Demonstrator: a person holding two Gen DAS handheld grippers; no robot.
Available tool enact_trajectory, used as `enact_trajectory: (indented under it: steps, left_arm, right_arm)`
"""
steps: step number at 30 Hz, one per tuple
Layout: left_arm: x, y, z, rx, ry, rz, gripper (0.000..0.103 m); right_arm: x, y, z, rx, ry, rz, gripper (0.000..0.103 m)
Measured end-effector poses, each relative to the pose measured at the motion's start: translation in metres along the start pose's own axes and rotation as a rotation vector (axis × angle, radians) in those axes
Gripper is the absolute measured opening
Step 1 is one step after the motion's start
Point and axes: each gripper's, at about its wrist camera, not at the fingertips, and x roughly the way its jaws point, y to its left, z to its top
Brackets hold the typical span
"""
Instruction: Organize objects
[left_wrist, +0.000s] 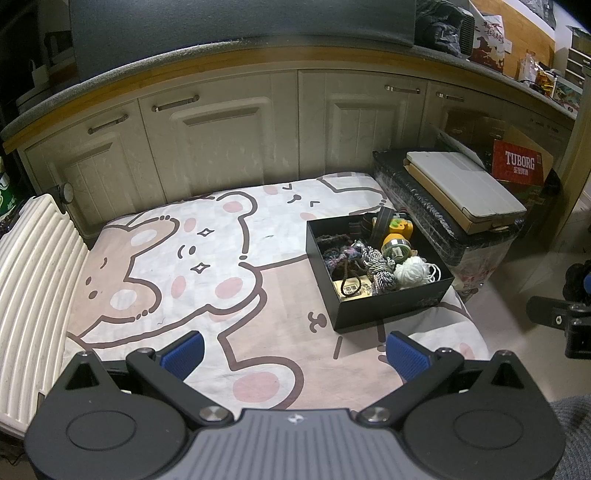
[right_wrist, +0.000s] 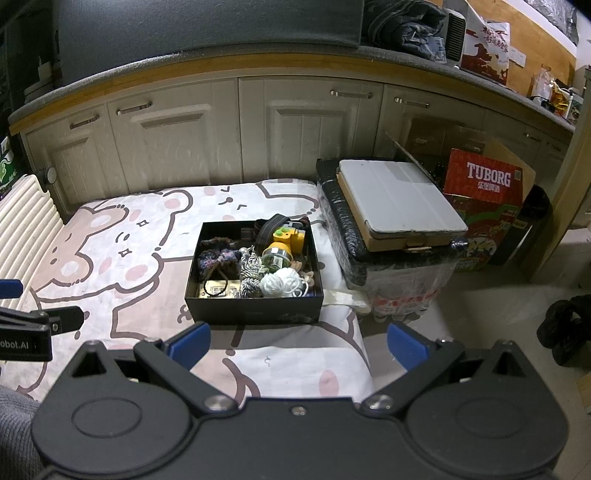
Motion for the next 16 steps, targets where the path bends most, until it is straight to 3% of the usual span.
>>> enact_trajectory:
  steps: [16]
  left_arm:
    - [-0.0002,-0.0006,0.0005,0.0,0.001,-0.002,0.103]
  right_arm:
    - [0.0008,-0.0003,-0.0009,0.0,0.001,0.002,0.103]
